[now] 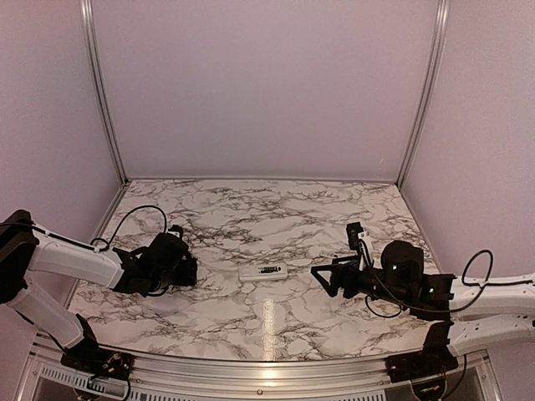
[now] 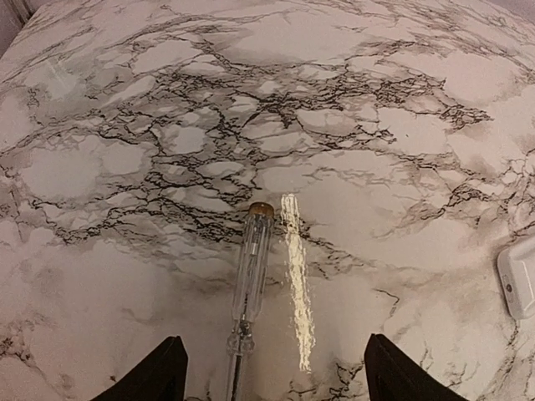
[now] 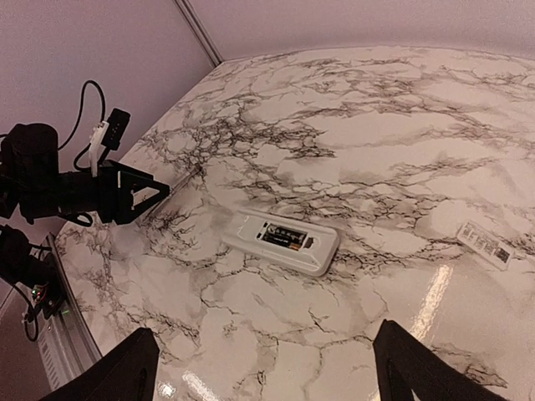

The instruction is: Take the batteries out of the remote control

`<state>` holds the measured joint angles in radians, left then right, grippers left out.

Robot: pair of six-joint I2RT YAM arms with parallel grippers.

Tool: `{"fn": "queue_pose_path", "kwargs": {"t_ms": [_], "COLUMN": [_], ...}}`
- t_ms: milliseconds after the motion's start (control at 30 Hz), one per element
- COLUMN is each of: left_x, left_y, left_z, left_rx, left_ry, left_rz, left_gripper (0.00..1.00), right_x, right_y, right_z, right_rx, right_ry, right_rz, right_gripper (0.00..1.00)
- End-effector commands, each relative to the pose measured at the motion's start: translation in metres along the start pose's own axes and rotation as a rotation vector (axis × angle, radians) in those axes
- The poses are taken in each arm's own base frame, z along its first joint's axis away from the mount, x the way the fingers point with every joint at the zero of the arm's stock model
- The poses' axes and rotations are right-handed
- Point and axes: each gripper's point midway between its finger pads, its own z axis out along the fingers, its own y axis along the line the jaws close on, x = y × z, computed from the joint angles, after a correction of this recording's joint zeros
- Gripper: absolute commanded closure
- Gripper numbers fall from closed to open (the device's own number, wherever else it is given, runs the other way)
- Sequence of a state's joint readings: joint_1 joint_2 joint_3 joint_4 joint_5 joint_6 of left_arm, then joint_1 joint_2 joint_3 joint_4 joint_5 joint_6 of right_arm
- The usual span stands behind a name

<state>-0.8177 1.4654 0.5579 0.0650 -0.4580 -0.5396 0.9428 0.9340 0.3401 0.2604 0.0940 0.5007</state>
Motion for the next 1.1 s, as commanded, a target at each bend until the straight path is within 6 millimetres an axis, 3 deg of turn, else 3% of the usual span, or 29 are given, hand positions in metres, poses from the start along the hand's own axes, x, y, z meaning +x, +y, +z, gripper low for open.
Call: {"fn": "queue_pose_path", "kwargs": {"t_ms": [0,300,533,1000,1067], "left_x": [0.013,0.022,0.027,0.033,0.033], "left_y": [0.019,0.02,0.02,0.023,0.022], "left_z": [0.003,0.024,0.035,0.042,0.043], "left_rx": [-0.092,-0.115,-0.083,-0.041,-0.033], "left_ry": [0.029,0.068,0.1,0.124,0.126], "left_rz": [0.023,0.043,0.046,0.032,0.029], "left_gripper": [0.24,0.4,0.6,0.69,0.75], "right_x": [-0.013,-0.011,-0.013,-0.014,-0.014], "right_y": [0.018,0.024,0.025,0.031,0.031], "right_z": [0.001,0.007,0.01,0.019,0.019], "right_rx": [-0.035,-0.035,-0.031,-0.033,-0.032], "right_ry": [-0.016,0.002,0.005,0.023,0.027], "right_rz": [-0.014,-0.048,-0.064,-0.081,-0.081], "right_gripper": [0.12,0.12,0.12,0.12,0.12]}}
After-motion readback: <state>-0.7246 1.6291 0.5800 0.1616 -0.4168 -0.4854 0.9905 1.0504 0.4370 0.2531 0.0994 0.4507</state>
